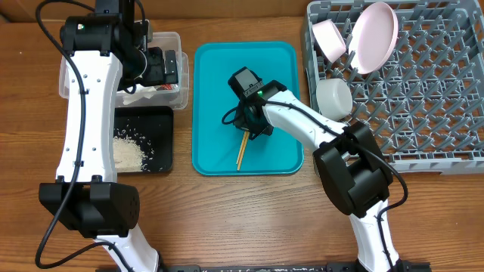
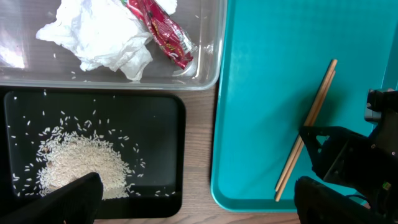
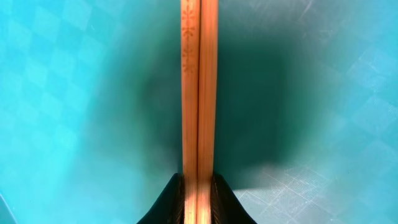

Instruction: Sort waste into correct bins and load items into the dishwasher

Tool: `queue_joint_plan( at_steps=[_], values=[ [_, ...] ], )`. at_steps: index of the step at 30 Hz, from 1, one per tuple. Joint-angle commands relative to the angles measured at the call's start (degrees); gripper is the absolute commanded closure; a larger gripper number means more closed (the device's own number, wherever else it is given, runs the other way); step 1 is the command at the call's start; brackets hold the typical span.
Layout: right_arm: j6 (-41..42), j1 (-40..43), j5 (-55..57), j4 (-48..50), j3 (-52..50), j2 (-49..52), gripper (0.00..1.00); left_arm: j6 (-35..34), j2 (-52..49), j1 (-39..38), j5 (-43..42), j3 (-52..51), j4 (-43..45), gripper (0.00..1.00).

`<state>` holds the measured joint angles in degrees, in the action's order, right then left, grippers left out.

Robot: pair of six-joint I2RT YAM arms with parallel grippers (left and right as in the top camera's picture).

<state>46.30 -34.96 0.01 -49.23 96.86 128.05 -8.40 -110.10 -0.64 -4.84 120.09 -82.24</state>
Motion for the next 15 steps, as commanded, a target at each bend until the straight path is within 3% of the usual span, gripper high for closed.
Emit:
queue_joint_plan(
  at_steps=[1, 4, 9, 15],
  values=[
    [-1.7, 0.81, -0.74, -2.38, -0.55, 4.42, 0.9, 1.11, 0.35, -0.09, 0.42, 0.5, 0.2, 0.0],
    [-4.85, 1.62, -0.76, -4.74, 1.7, 4.42, 0.89, 1.11, 0.35, -0.09, 0.39, 0.5, 0.17, 0.0],
    [-9.53, 2.03, -0.74, -7.5, 4.85, 4.42, 0.72, 1.11, 0.35, -0.13, 0.39, 0.5, 0.17, 0.0],
    [-11.5, 2.03, -0.39, -8.13, 5.05, 4.42, 0.59, 1.11, 0.35, -0.13, 0.39, 0.5, 0.2, 0.0]
  ],
)
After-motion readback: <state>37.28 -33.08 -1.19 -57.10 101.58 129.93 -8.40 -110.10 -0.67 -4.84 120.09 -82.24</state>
